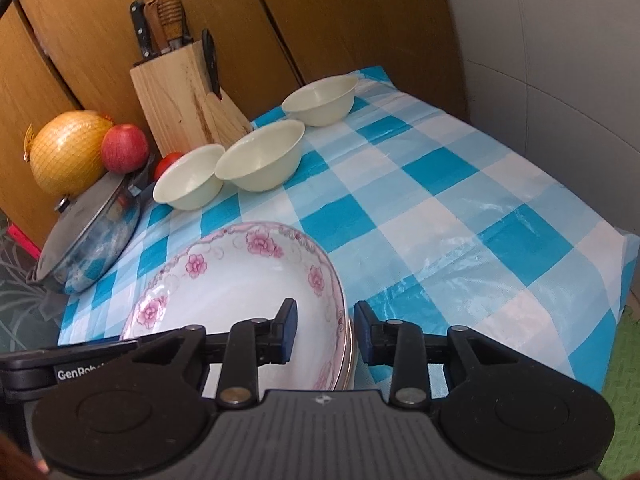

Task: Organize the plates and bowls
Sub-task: 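Open the left tool and withdraw it from the plate stack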

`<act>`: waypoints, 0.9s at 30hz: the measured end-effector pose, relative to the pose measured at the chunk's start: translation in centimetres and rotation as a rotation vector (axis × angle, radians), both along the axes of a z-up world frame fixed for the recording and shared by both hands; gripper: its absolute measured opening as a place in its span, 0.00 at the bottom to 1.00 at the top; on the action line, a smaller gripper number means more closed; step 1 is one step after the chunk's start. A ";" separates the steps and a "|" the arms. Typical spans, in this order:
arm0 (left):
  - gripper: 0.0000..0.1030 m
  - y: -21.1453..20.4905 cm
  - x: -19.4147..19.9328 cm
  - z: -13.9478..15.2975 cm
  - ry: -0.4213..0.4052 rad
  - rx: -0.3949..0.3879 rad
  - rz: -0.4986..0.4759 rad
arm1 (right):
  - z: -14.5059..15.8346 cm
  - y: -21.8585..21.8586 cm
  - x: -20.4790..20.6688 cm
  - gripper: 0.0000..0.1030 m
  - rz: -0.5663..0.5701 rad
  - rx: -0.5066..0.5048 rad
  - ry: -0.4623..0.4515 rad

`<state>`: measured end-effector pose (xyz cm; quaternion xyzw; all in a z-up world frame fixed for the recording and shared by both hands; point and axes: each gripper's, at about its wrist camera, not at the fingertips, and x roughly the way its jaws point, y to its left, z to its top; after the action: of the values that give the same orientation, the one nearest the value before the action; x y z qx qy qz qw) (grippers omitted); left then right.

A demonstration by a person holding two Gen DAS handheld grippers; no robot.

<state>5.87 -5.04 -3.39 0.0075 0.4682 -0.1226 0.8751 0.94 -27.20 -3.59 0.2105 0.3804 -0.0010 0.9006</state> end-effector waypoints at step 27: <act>0.77 0.3 7.1 2.4 -0.017 -0.124 0.151 | 3.1 1.4 9.2 0.30 0.024 -0.056 -0.078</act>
<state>13.01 -4.72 -0.98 -0.0809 0.4515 -0.0851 0.8845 10.10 -25.78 -0.53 0.1805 0.3472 0.0071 0.9202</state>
